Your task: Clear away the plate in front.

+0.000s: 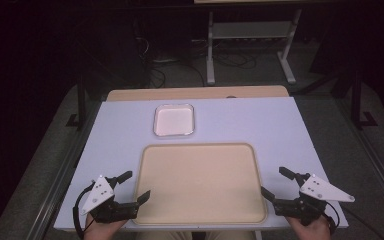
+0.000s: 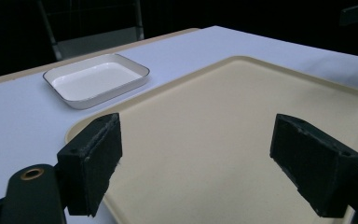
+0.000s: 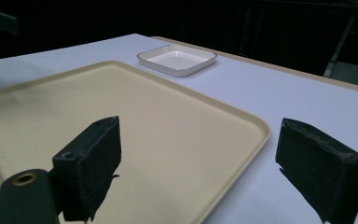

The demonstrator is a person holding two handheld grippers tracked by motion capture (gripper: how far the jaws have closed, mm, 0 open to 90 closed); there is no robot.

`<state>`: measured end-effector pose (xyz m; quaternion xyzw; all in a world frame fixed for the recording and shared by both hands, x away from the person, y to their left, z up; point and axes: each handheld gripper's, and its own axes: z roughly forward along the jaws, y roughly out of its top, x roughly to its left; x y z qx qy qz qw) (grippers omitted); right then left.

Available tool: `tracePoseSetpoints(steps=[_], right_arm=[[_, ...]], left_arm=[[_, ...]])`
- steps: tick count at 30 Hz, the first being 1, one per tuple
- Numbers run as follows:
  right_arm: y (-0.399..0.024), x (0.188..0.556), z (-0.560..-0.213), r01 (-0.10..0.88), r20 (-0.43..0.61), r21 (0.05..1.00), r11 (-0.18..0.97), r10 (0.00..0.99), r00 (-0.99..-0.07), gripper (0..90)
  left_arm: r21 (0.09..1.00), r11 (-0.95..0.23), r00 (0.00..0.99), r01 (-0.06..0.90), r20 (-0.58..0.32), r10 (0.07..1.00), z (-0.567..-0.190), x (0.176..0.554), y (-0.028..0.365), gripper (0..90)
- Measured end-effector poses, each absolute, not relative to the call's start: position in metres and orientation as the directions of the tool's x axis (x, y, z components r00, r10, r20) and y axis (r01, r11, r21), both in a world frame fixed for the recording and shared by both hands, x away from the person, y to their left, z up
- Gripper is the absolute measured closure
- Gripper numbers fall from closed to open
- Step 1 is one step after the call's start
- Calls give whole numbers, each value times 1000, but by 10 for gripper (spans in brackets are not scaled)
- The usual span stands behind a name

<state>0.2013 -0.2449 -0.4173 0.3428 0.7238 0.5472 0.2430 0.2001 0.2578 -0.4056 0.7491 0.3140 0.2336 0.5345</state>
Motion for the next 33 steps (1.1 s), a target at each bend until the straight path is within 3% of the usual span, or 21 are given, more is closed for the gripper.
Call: tracePoseSetpoints(steps=[18,33], right_arm=[[-246,202,-418,231,34,960,157,756,-653,133],[-248,204,-418,234,44,962,143,762,-646,133]], left_arm=[[938,-266,720,224,26,694,-405,201,252,186],[937,-264,756,230,-1,654,-389,227,250,186]])
